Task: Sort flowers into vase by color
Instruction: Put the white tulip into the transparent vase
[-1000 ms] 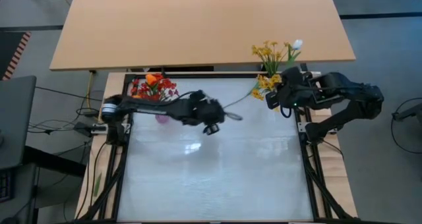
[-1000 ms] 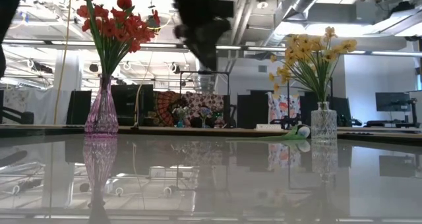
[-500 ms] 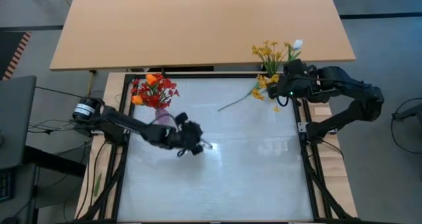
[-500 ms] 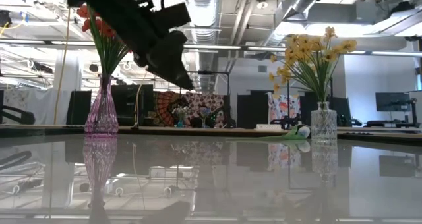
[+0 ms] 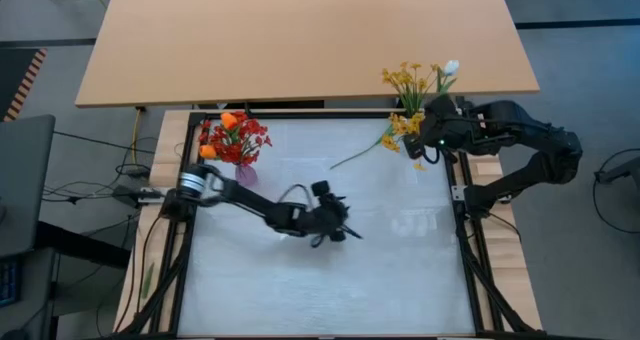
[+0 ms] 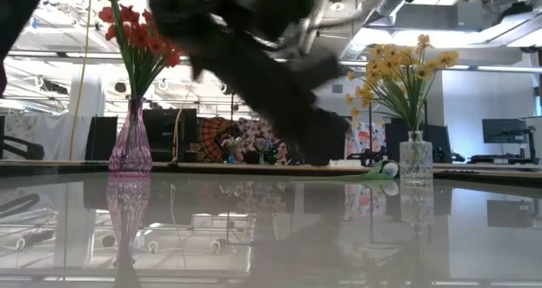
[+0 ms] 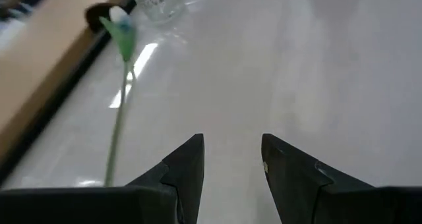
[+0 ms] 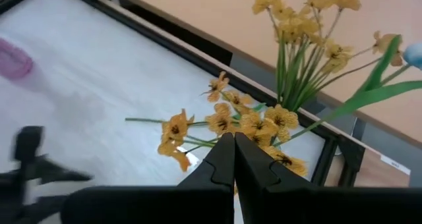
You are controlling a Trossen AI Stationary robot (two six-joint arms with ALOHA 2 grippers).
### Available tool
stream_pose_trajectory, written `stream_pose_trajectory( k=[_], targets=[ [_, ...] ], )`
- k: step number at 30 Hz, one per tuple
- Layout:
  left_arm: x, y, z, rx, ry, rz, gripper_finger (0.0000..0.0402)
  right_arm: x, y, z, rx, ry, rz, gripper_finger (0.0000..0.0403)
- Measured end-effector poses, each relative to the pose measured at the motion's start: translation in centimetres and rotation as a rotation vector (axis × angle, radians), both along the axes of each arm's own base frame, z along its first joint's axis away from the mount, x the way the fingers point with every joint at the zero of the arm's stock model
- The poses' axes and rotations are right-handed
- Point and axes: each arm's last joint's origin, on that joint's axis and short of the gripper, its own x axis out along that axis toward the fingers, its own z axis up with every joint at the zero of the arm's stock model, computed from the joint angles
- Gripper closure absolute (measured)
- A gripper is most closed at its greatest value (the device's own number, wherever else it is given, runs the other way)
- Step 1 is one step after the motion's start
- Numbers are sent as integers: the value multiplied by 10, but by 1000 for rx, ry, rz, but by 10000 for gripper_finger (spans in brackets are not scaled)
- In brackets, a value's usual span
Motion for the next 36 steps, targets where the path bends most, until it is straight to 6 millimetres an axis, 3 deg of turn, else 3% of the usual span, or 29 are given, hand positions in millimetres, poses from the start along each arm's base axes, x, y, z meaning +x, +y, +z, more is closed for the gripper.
stream_pose_trajectory(
  k=[3,7,13,20,25,36],
  targets=[
    [32,13,-8,58,12,100,260,0,3,0,-7,14,32,372],
    [67,42,-12,6,50,144,260,1,6,0,-11,23,60,373],
    [94,82,0,-62,69,202,260,0,8,0,-14,31,85,372],
    [88,146,10,-167,94,295,253,0,8,0,-9,26,81,374],
    [77,183,7,-358,132,257,236,0,8,0,0,10,64,372],
    [74,185,5,-341,220,162,217,0,8,0,17,-25,29,372]
  ],
)
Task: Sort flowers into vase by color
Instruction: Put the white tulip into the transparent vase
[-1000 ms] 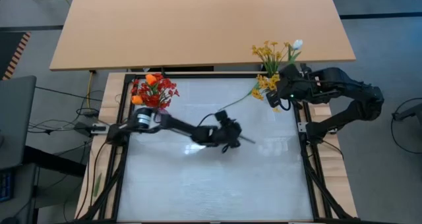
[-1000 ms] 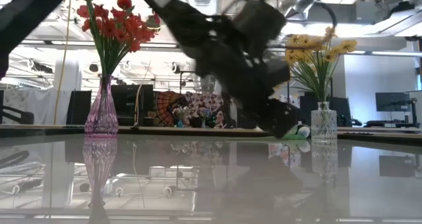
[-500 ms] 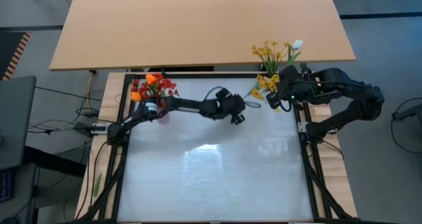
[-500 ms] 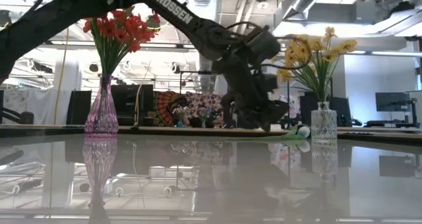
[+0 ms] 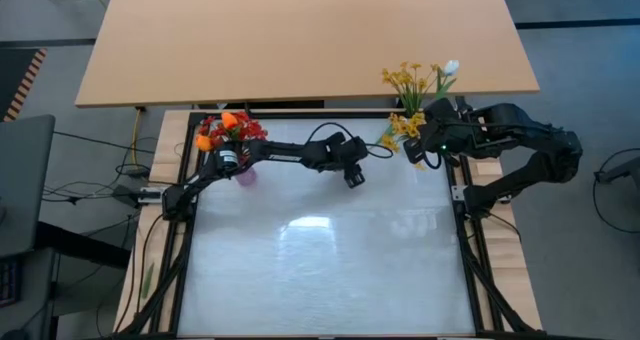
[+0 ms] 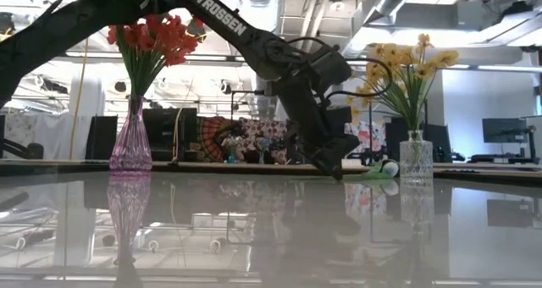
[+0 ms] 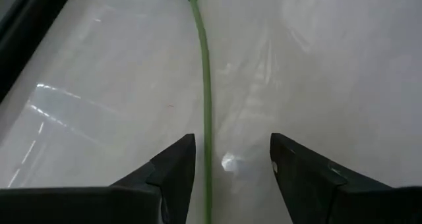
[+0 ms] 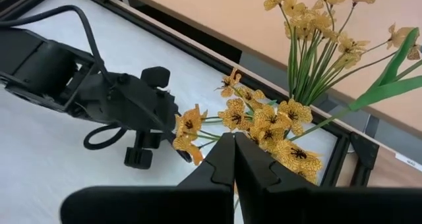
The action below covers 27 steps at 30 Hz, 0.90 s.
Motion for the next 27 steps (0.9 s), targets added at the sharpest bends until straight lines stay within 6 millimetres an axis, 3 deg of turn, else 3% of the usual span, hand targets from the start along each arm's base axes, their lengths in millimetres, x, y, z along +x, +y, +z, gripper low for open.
stream_pose_trajectory(
  k=[5,15,27],
  targets=[
    [-1,3,3,-20,41,-68,217,1,0,0,3,-12,-3,372],
    [-8,48,15,-293,-101,-136,229,2,1,0,40,-28,16,372],
    [-6,37,4,-193,9,-180,297,3,4,0,61,-14,62,372]
  ],
)
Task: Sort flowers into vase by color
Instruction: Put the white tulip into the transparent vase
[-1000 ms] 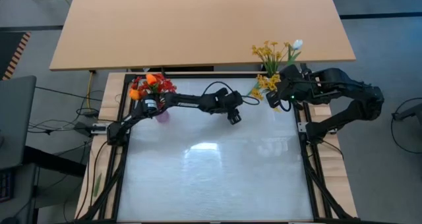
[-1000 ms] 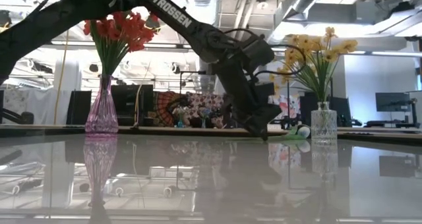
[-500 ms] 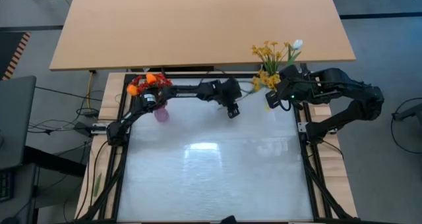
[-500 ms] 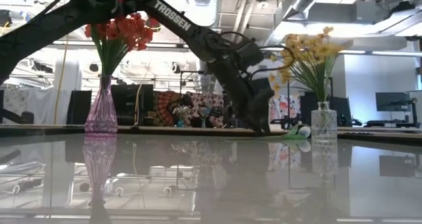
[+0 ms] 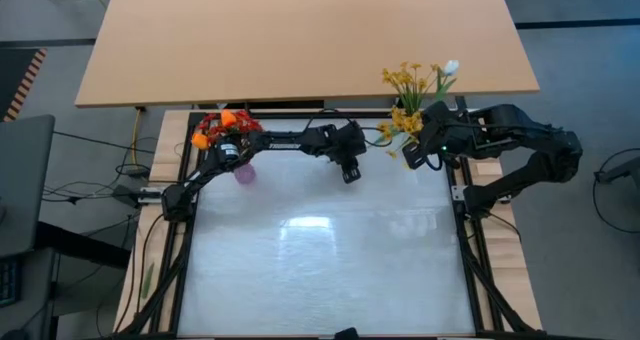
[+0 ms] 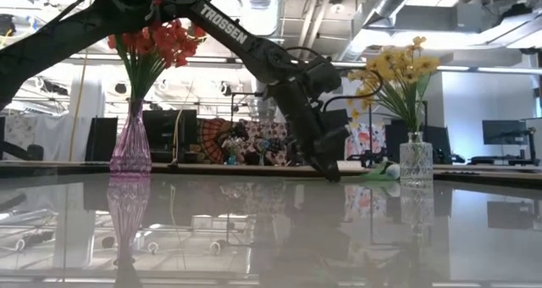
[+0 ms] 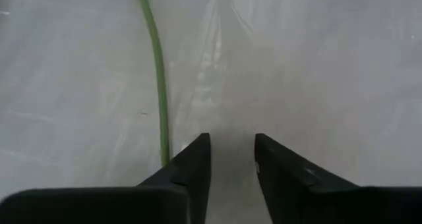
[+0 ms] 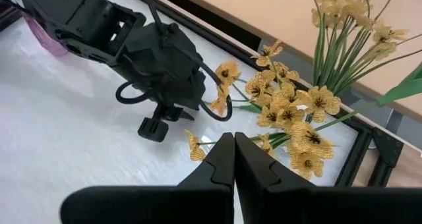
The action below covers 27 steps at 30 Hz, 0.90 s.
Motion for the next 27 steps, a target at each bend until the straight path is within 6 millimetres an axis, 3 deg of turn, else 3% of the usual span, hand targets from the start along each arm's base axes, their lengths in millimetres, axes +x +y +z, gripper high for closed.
stream_pose_trajectory(
  k=[6,9,15,20,27],
  targets=[
    [0,3,1,-24,-19,12,382,0,3,0,-3,5,21,372],
    [0,3,4,-19,-30,35,394,0,3,0,-12,16,37,372],
    [-1,8,20,1,-88,95,336,0,3,0,-15,20,40,372],
    [-2,11,11,-57,-80,126,276,0,3,0,-13,19,42,372],
    [0,12,13,-94,-120,139,262,0,3,0,2,16,49,372]
  ],
)
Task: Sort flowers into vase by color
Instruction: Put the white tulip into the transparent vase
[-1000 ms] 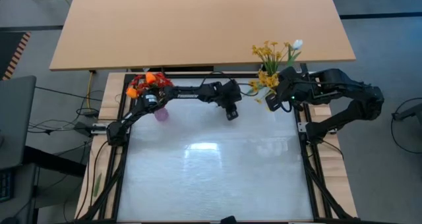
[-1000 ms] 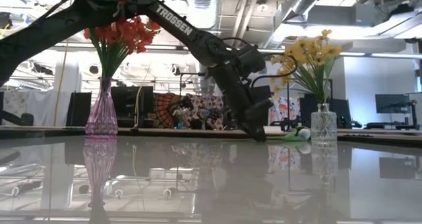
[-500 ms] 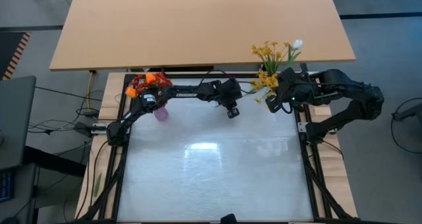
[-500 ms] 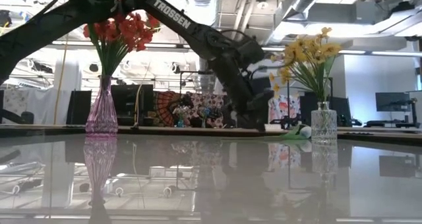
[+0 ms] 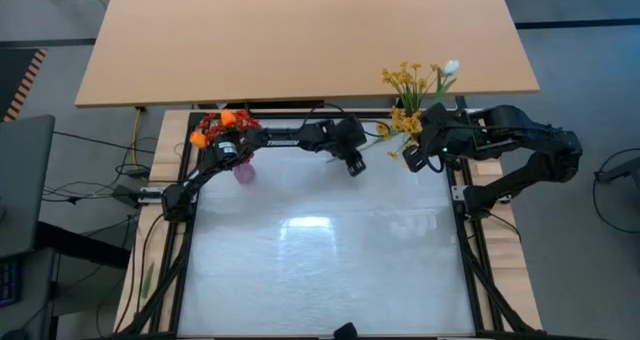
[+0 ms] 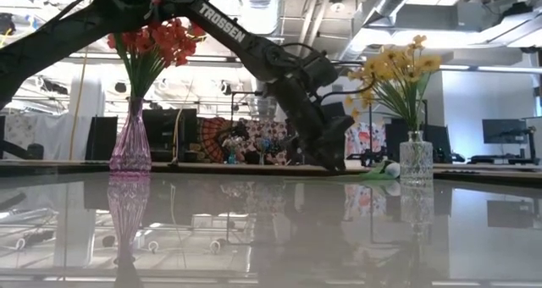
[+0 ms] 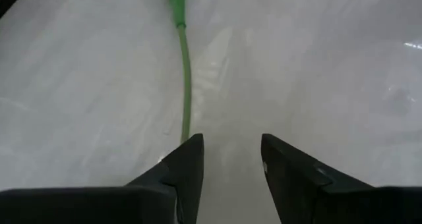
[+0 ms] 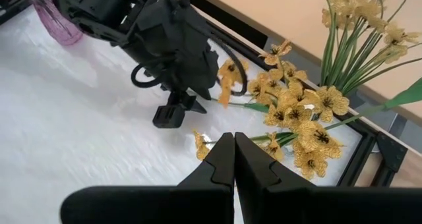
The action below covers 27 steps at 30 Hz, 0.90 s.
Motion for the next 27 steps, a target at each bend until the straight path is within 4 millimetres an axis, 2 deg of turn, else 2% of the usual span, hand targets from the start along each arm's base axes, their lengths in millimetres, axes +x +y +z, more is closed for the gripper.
stream_pose_trajectory(
  k=[6,9,14,18,20,23,27],
  targets=[
    [-2,8,-1,-47,-37,-6,277,1,1,0,20,-12,13,372],
    [0,11,9,-83,-126,-55,286,4,1,2,7,-21,41,372],
    [8,6,54,-127,-260,-133,294,9,2,9,-13,-64,141,372],
    [8,-4,86,-108,-246,-159,295,10,2,27,-55,-145,221,372],
    [5,-10,109,-60,-245,-152,295,8,2,36,-80,-189,241,372],
    [-6,-20,151,16,-262,-131,295,6,-2,48,-122,-234,246,372],
    [-30,-37,207,107,-318,-80,295,5,-10,53,-163,-238,234,372]
  ],
)
